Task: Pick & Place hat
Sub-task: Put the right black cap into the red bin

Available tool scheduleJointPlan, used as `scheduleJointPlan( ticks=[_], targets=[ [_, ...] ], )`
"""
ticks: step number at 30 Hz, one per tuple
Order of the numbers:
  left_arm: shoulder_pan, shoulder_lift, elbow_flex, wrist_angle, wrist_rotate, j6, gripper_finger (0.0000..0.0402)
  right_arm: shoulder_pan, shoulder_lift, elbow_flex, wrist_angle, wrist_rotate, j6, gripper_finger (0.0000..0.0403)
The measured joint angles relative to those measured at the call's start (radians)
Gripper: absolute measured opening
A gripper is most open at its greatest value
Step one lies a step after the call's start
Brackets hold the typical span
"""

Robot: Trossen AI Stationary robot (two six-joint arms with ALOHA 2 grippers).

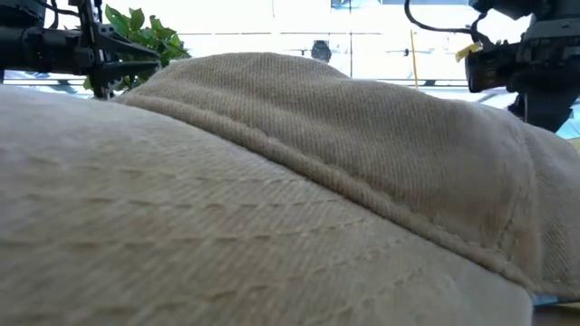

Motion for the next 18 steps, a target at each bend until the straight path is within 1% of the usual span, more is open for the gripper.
scheduleJointPlan(
  ticks=[8,18],
  targets=[
    [0.000,0.000,0.000,0.001,0.008,-0.017,0.0051,-0.005,0.028,0.000,0.044,0.019,-0.038,0.0144],
    [0.000,0.000,0.000,0.002,0.025,-0.035,0.0051,-0.005,0.157,0.000,0.117,0.018,-0.096,0.0144]
  ],
)
